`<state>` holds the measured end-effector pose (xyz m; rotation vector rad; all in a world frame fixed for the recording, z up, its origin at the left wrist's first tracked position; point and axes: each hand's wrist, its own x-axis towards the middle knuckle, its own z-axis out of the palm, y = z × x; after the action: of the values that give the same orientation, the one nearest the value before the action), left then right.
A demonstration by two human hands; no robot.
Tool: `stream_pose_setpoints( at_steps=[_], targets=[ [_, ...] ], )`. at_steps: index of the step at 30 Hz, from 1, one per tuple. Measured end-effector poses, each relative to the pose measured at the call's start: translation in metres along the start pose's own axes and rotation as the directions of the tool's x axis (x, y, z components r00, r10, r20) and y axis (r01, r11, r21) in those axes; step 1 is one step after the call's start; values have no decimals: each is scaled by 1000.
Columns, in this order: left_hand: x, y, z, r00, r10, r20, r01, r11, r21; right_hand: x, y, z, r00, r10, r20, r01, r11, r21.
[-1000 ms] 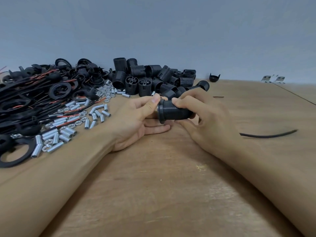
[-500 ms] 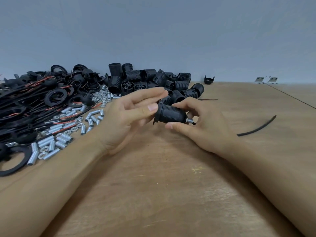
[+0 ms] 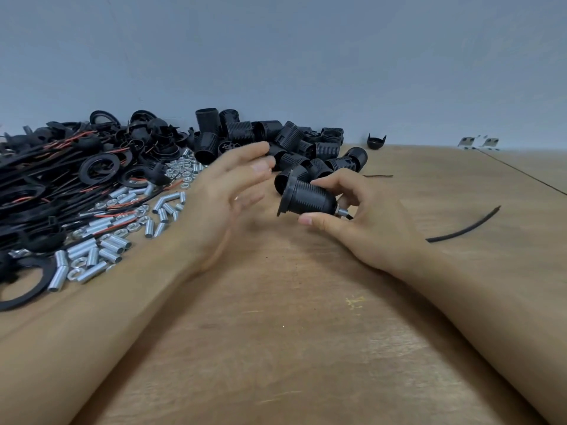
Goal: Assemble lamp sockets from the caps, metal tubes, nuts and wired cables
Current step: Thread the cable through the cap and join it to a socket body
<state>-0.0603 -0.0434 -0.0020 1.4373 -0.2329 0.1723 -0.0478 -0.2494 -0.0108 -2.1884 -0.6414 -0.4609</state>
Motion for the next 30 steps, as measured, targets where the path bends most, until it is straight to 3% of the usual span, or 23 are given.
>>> stream_pose_setpoints(
  at_steps=[3,6,10,13,16,18,24,30],
  targets=[
    [-2,2,4,997,18,76,-15,999,-38,2,2,0,1000,13,6,-13,1000,-17],
    [-2,8,-2,995,94,-46,-99,985,-139,3,3,0,999,44,20,-44,999,13],
    [-2,-2,3,999,33,8,-34,998,57,2,1,0,998,40,47,-42,998,46],
    [-3,-2,6,994,35,100,-42,997,72,2,2,0,997,44,71,-48,997,60],
    [-1,4,-3,989,148,-16,-148,987,-60,2,2,1,994,56,92,-63,996,71],
    [1,2,-6,984,175,-40,-175,984,20,3,2,1,995,50,83,-57,995,82],
    [-5,-6,4,969,127,214,-187,939,290,2,0,1,994,32,104,-38,998,54],
    [-6,-5,3,976,118,180,-166,946,277,2,-1,1,995,22,99,-27,999,46]
  ],
)
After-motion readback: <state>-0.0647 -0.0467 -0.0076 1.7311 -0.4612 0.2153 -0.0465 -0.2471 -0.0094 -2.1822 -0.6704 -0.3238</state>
